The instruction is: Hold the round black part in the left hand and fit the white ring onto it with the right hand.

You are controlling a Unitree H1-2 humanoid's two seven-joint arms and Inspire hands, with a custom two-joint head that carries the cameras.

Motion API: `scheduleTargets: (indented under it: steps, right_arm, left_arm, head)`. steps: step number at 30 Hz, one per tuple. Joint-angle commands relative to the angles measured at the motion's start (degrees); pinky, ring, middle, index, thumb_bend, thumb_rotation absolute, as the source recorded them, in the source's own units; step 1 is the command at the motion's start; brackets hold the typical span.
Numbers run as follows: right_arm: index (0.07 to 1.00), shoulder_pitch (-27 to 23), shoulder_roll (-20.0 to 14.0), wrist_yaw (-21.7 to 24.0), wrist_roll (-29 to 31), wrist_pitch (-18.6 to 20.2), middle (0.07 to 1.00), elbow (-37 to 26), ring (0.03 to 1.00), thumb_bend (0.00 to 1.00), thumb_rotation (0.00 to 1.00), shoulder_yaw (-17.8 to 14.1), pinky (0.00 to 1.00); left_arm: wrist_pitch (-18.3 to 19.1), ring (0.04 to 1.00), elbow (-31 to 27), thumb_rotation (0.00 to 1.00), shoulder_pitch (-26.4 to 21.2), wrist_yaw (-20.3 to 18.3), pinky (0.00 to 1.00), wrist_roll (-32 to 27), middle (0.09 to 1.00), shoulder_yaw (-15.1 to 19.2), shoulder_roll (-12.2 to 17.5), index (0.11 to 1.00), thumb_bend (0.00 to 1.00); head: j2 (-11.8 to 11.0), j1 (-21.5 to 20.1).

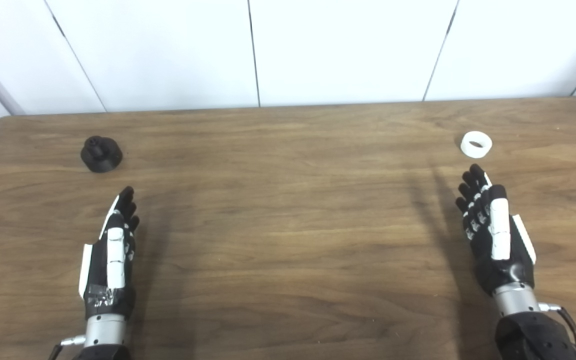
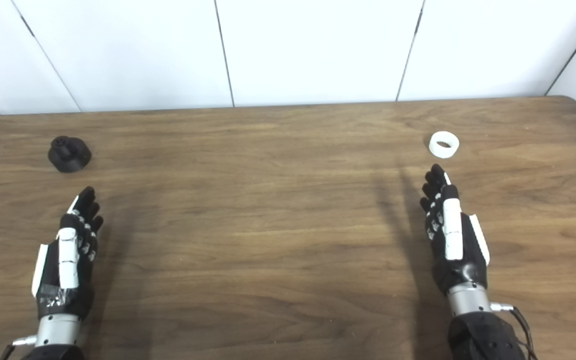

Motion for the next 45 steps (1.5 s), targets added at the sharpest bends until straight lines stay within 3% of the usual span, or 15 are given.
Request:
scheduleTargets:
  steps: [1, 6, 8, 11, 14, 20, 27, 34, 37, 42, 45]
  right_arm:
    - [0.976, -0.3, -0.4, 0.4, 0.2, -2.9, 0.981, -0.6, 0.996, 0.48, 1.0, -0.1, 1.0]
    - [0.98, 0.0, -1.1, 1.3, 0.8, -4.6, 0.985, 0.6, 0.998, 0.45, 1.0, -0.3, 1.0]
    - [0.992, 0.3, -1.9, 1.8, 0.7, -5.0, 0.996, 1.2, 1.0, 0.46, 1.0, -0.4, 1.0]
    - [0.998, 0.4, -2.4, 2.1, 0.5, -5.4, 0.997, 2.0, 1.0, 0.47, 1.0, -0.8, 1.0]
    - [1.0, 0.3, -2.7, 2.7, 1.4, -5.9, 0.998, 2.5, 1.0, 0.43, 1.0, -0.9, 1.0]
    - [1.0, 0.3, -3.2, 3.4, 1.5, -6.2, 1.0, 2.6, 1.0, 0.47, 1.0, -0.4, 1.0]
    - [0.945, 0.7, -2.2, 1.3, -0.4, -5.1, 0.944, 2.1, 0.945, 0.49, 0.96, -0.9, 1.0]
    - [0.916, 1.0, -2.7, 1.7, -1.3, -7.6, 0.912, 3.7, 0.911, 0.47, 0.96, -0.7, 0.95]
    - [0.9, 1.0, -2.5, 1.8, -0.6, -7.5, 0.902, 4.0, 0.902, 0.51, 0.91, -0.9, 0.95]
    - [0.888, 1.1, -2.6, 1.8, -0.5, -7.0, 0.893, 3.4, 0.894, 0.55, 0.88, -1.0, 0.93]
    - [0.888, 0.9, -2.7, 1.8, -0.8, -7.5, 0.891, 3.8, 0.89, 0.58, 0.88, -1.0, 0.92]
  left_arm:
    - [-2.9, 0.999, -0.3, 0.92, 1.5, -0.1, 1.0, 0.2, 0.987, -0.2, -0.6, 0.95, 0.59]
    - [-3.5, 0.997, 0.3, 0.94, 1.7, 0.3, 1.0, 1.4, 0.986, -0.9, -1.3, 0.951, 0.58]
    - [-4.4, 0.992, 1.0, 0.95, 1.9, 0.8, 1.0, 2.7, 0.978, -1.5, -1.8, 0.947, 0.58]
    - [-5.7, 0.995, 2.0, 0.94, 2.1, 1.1, 1.0, 3.5, 0.973, -2.4, -2.7, 0.944, 0.57]
    - [-6.6, 0.984, 2.6, 0.92, 2.1, 2.2, 1.0, 4.3, 0.96, -2.9, -3.8, 0.928, 0.52]
    - [-6.9, 0.998, 3.3, 0.95, 2.3, 3.2, 1.0, 5.7, 0.975, -4.6, -4.3, 0.939, 0.44]
    - [-8.3, 1.0, 5.0, 0.94, 2.0, 4.1, 1.0, 6.6, 0.97, -5.6, -4.8, 0.94, 0.47]
    - [-10.3, 1.0, 7.0, 0.91, 1.9, 4.2, 1.0, 7.0, 0.977, -6.3, -4.4, 0.946, 0.48]
    - [-8.9, 1.0, 6.2, 0.87, 2.2, 4.6, 1.0, 8.6, 0.976, -6.4, -4.0, 0.947, 0.54]
    - [-7.2, 0.994, 4.0, 0.6, 2.3, 6.3, 1.0, 12.8, 0.966, -6.4, -4.1, 0.945, 0.57]
    - [-6.3, 0.986, 2.6, 0.5, 2.0, 7.1, 1.0, 14.1, 0.961, -6.2, -4.1, 0.942, 0.61]
  head:
    - [-0.2, 0.4]
    - [-2.7, 5.4]
    - [-5.1, 9.2]
    - [-7.0, 11.6]
    - [-9.0, 13.6]
    - [-11.5, 15.6]
    - [-13.4, 16.8]
    - [-14.4, 16.4]
    - [-14.5, 16.6]
    - [-14.4, 16.5]
    - [-14.3, 16.0]
